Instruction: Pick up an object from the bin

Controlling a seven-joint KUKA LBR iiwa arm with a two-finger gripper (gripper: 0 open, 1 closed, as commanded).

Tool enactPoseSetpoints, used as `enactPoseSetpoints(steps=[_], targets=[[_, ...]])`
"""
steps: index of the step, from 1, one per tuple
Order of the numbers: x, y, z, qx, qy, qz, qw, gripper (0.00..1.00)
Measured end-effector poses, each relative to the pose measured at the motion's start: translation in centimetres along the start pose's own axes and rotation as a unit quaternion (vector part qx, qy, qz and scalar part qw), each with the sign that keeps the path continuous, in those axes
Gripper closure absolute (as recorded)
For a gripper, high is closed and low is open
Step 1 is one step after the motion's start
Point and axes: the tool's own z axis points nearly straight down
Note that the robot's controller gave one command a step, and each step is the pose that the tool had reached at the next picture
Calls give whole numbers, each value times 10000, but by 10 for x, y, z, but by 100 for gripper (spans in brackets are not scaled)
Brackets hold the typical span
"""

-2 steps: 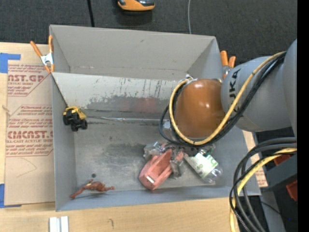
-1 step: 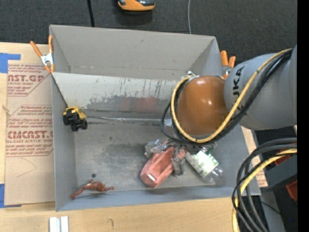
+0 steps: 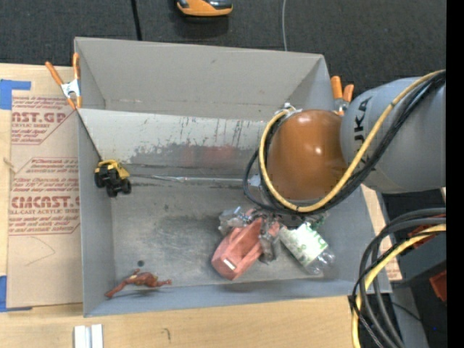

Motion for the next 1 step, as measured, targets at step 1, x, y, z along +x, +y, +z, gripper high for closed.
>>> enactPoseSetpoints(steps=[1], targets=[[1,1,-11,-12,12,0,10000,100]])
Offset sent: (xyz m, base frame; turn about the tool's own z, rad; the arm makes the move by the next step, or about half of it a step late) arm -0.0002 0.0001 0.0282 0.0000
